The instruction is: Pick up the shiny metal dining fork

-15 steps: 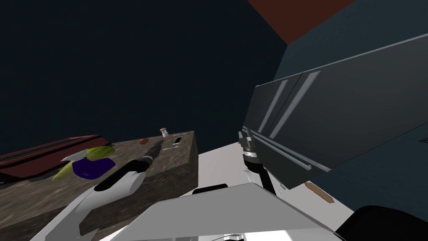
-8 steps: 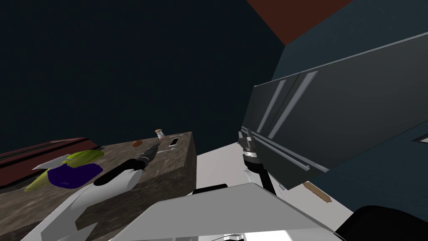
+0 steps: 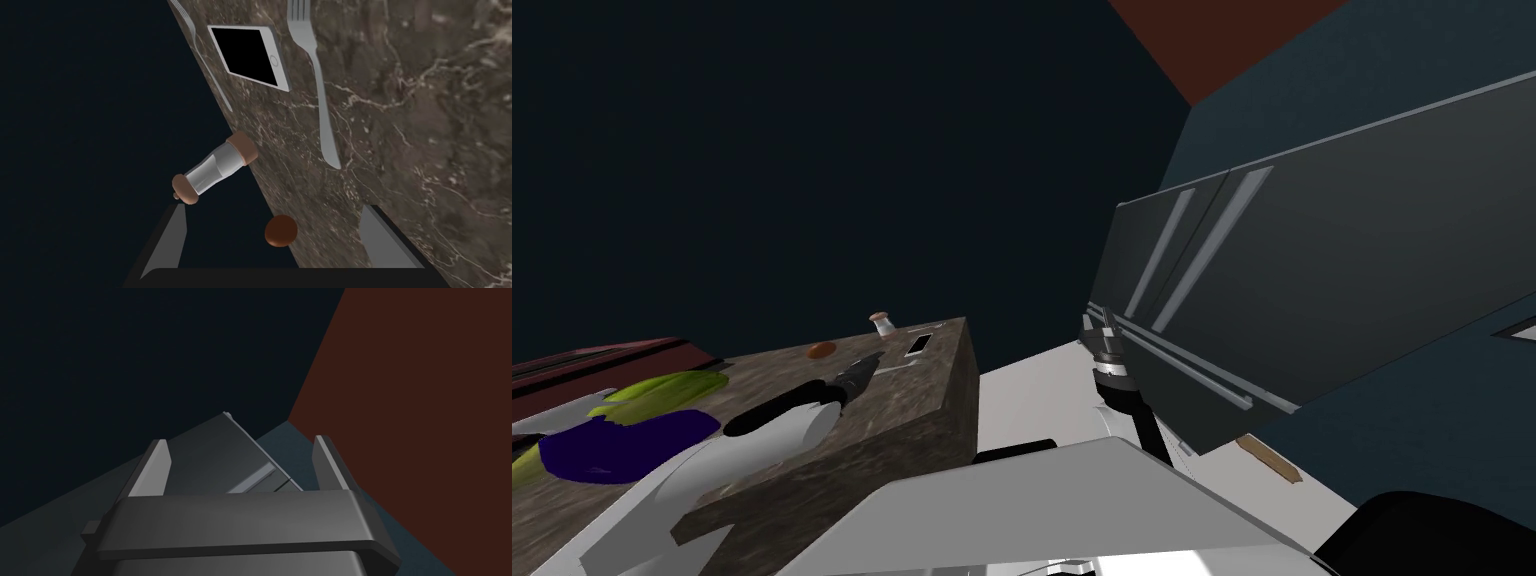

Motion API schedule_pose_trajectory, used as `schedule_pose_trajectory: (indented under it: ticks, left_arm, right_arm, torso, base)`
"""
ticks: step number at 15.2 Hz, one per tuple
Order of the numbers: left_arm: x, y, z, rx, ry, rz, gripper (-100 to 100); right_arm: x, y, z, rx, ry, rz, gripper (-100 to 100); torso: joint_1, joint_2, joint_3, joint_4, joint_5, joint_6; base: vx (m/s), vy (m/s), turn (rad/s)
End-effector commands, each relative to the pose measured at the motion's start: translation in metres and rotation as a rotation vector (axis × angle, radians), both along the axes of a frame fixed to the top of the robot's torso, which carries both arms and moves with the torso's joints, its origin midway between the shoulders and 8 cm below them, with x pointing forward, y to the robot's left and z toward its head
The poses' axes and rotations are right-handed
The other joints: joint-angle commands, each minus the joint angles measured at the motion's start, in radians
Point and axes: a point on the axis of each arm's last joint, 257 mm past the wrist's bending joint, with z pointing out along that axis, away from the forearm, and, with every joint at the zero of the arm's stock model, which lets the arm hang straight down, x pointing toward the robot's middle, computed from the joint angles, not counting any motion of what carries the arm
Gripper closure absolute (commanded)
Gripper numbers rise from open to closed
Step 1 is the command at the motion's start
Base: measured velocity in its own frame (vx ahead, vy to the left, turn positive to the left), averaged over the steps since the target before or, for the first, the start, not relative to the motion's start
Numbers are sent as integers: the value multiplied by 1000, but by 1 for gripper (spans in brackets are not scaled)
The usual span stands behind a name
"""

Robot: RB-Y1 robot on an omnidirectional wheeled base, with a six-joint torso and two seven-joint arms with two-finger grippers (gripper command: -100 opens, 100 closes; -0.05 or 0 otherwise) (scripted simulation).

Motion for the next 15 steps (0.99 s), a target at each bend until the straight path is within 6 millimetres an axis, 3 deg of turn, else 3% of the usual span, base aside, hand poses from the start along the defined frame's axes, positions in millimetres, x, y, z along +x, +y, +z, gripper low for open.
schedule_pose_trajectory:
  ticks: [1,5,6,15]
  left_arm:
    - [-8,9,-9,-16,45,22,-100]
    - [-19,19,-20,-42,104,52,-100]
    - [-24,29,-21,-51,120,71,-100]
    - [-55,47,-46,-139,261,139,-100]
  right_arm:
    - [0,0,0,0,0,0,0]
    - [0,0,0,0,0,0,0]
    - [0,0,0,0,0,0,0]
    - [0,0,0,0,0,0,0]
  torso:
    - [0,0,0,0,0,0]
    - [0,-2,-1,0,0,0]
    - [0,-1,-1,0,0,0]
    - [1,-2,-1,0,0,0]
  base:
    - [55,-36,-46]
    - [55,-28,-25]
    - [62,-21,-39]
    - [63,-15,-25]
